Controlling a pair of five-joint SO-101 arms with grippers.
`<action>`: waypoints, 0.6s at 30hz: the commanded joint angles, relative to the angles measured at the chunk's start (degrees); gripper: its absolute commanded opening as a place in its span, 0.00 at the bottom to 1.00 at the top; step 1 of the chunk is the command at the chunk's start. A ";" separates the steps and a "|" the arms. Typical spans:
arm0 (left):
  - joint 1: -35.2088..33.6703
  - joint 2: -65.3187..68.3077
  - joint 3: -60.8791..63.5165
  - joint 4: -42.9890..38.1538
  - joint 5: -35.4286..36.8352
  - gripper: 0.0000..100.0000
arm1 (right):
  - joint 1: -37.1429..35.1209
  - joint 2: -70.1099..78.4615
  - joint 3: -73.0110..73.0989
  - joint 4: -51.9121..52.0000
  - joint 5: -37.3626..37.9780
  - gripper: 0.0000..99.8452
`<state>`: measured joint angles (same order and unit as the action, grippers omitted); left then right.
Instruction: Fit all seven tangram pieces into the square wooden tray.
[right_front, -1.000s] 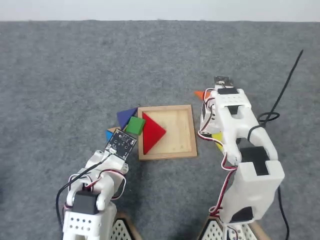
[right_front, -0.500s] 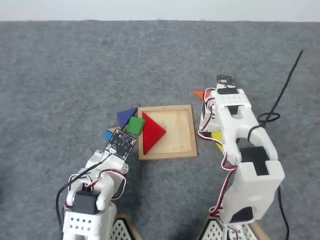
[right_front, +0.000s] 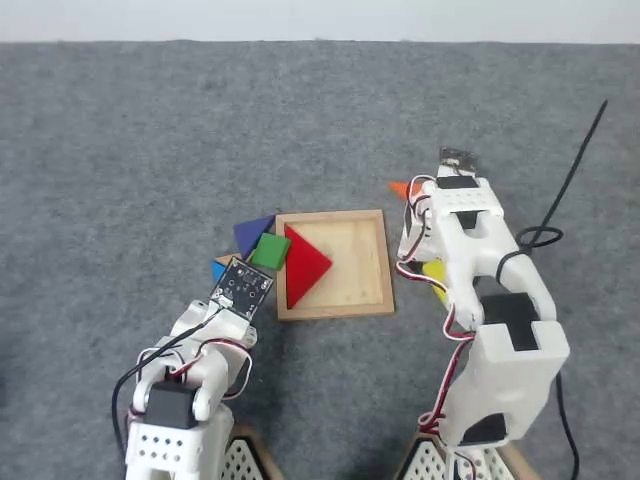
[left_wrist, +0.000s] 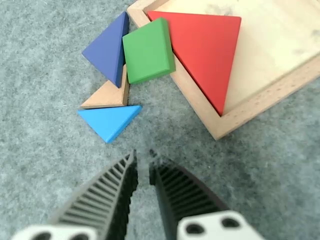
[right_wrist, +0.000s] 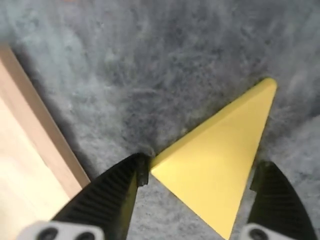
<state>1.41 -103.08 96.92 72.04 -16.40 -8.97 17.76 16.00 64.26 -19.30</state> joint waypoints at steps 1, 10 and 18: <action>-0.09 -0.26 -0.48 0.26 0.18 0.04 | 0.92 -0.31 -2.81 -2.07 -0.70 0.33; -0.09 -0.26 -0.48 0.26 0.18 0.04 | 1.10 -0.22 -1.93 -1.89 -0.35 0.17; -0.09 -0.26 -0.48 0.26 0.18 0.04 | 1.10 -0.92 -2.11 -1.45 2.11 0.16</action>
<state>1.41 -103.08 96.92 72.04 -16.40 -8.35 17.67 16.00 64.09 -19.12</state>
